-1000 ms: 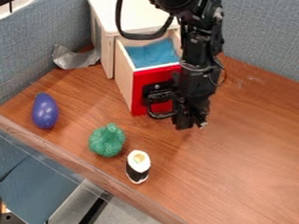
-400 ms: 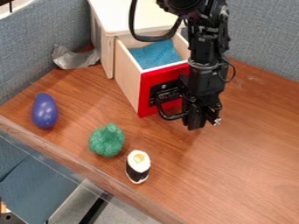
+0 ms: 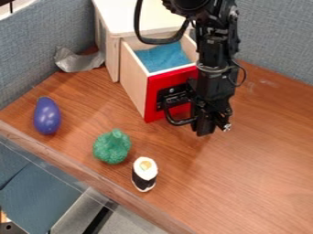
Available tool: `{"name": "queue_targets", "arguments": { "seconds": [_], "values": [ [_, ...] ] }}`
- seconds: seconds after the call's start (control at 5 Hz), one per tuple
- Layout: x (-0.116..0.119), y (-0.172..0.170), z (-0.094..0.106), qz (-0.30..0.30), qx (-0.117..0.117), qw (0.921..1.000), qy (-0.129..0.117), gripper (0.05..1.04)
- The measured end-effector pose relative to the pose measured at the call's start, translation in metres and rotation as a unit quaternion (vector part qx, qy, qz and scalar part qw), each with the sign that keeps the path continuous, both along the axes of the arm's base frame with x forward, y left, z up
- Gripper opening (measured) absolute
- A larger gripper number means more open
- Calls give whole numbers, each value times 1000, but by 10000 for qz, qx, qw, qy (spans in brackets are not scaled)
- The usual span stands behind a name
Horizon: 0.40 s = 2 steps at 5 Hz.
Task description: Open the drawer
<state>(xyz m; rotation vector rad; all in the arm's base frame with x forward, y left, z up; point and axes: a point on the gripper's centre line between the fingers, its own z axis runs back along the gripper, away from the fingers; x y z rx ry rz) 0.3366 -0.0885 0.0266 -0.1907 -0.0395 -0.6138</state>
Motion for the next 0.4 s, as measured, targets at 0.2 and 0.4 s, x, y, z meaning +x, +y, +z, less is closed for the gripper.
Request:
{"name": "queue_targets", "arguments": {
  "seconds": [0.2,0.4],
  "values": [
    [-4,-1,0,-40,-25,10000,9,136],
    [-9,-1,0,-63,-51,10000,43,136]
  ]
}}
